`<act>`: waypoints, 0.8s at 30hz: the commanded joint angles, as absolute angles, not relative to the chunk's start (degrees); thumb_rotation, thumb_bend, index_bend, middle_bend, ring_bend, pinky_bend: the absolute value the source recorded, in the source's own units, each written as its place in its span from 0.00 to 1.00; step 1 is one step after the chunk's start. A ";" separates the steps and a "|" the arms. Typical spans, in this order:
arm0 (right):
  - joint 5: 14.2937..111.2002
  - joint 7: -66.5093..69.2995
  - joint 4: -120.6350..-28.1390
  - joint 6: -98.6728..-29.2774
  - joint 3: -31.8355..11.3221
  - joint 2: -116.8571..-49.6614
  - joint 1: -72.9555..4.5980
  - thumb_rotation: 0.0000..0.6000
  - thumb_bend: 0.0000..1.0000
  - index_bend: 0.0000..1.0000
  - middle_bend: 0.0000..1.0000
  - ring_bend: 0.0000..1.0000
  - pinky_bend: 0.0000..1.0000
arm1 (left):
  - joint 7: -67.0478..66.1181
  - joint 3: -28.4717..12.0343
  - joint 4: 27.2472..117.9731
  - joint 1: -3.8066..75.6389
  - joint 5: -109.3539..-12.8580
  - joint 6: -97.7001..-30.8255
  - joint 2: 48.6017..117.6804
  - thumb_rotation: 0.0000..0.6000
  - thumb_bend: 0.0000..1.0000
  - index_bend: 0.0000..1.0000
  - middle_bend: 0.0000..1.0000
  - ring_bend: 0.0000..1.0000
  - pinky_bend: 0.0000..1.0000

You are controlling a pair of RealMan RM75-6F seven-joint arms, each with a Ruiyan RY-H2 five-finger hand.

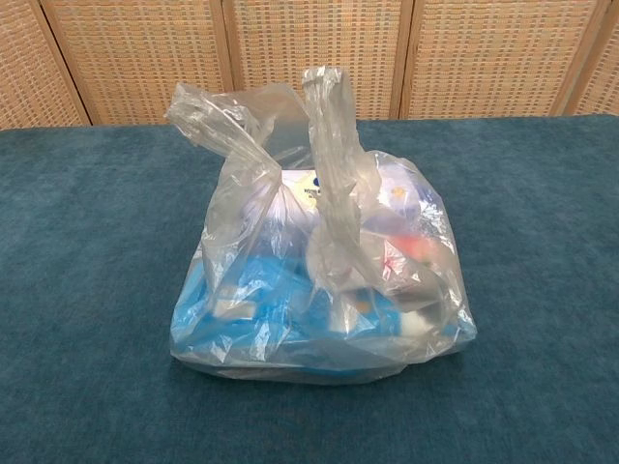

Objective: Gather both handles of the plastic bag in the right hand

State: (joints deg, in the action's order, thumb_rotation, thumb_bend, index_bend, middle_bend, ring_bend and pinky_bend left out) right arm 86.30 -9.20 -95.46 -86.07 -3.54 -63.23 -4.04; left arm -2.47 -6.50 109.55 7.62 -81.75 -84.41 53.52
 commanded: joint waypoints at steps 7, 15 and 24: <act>86.09 -9.75 -95.73 -85.80 -3.22 -63.52 -3.82 1.00 0.00 0.00 0.00 0.00 0.00 | -1.45 -6.49 109.64 7.07 -82.44 -85.62 53.23 1.00 0.05 0.00 0.00 0.00 0.00; 88.66 1.28 -98.42 -75.77 -2.58 -59.80 -9.56 1.00 0.00 0.04 0.00 0.00 0.00 | -1.95 -7.49 109.81 7.57 -79.78 -84.88 53.13 1.00 0.05 0.00 0.00 0.00 0.00; 94.23 31.18 -104.22 -54.83 -2.73 -51.39 -24.53 1.00 0.00 0.06 0.00 0.00 0.00 | -3.35 -8.83 109.89 8.68 -76.15 -83.50 53.51 1.00 0.05 0.00 0.00 0.00 0.00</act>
State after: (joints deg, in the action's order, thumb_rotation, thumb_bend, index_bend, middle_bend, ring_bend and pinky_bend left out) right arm 90.94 19.13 -101.58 -64.18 -2.52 -55.81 -16.79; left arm -3.16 -8.66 109.85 8.52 -76.44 -83.67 53.41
